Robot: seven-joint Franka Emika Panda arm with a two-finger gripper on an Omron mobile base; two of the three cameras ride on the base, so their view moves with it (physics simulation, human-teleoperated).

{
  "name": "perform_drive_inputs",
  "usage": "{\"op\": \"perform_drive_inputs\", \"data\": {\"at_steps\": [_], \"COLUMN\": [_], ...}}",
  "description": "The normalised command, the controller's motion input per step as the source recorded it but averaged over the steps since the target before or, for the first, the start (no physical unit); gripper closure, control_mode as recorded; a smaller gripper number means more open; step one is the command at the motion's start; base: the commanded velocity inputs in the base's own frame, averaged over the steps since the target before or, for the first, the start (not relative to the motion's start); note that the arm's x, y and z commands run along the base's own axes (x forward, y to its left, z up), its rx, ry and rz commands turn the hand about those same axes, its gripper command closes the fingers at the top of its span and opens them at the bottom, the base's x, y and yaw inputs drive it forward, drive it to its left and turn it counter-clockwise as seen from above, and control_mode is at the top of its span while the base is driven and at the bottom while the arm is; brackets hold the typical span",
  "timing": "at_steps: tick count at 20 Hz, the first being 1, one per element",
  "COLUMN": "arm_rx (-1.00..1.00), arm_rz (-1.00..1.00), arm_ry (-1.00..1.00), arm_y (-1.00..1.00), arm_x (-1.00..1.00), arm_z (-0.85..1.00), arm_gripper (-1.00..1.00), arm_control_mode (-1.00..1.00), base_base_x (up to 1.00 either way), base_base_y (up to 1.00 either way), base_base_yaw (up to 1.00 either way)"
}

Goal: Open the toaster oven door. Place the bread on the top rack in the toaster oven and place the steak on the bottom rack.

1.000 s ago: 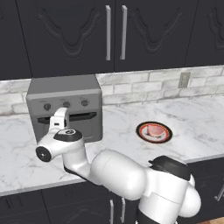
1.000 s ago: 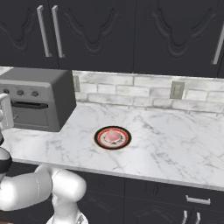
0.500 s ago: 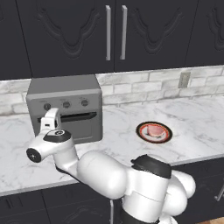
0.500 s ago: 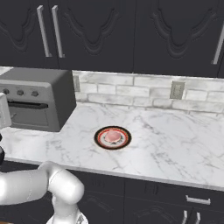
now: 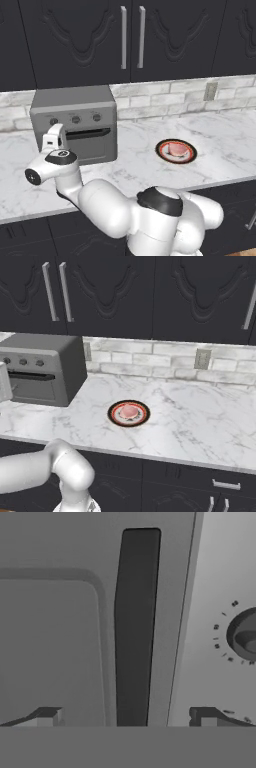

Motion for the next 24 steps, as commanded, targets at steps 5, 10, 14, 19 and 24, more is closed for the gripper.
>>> {"op": "perform_drive_inputs", "data": {"at_steps": [5, 10, 14, 19, 24], "arm_rx": [0.00, 0.00, 0.00, 0.00, 0.00], "arm_rz": [0.00, 0.00, 0.00, 0.00, 0.00], "arm_ry": [0.00, 0.00, 0.00, 0.00, 0.00], "arm_y": [-0.01, -0.06, -0.04, -0.11, -0.10], "arm_x": [0.14, 0.09, 0.06, 0.06, 0.04], "arm_z": [-0.02, -0.02, -0.02, 0.00, 0.00], "arm_gripper": [-1.00, -1.00, -1.00, -1.00, -1.00], "arm_control_mode": [-1.00, -1.00, -1.00, -1.00, -1.00], "base_base_x": [0.00, 0.00, 0.00, 0.00, 0.00], "base_base_y": [0.00, 0.00, 0.00, 0.00, 0.00], "base_base_yaw": [0.00, 0.00, 0.00, 0.00, 0.00]}}
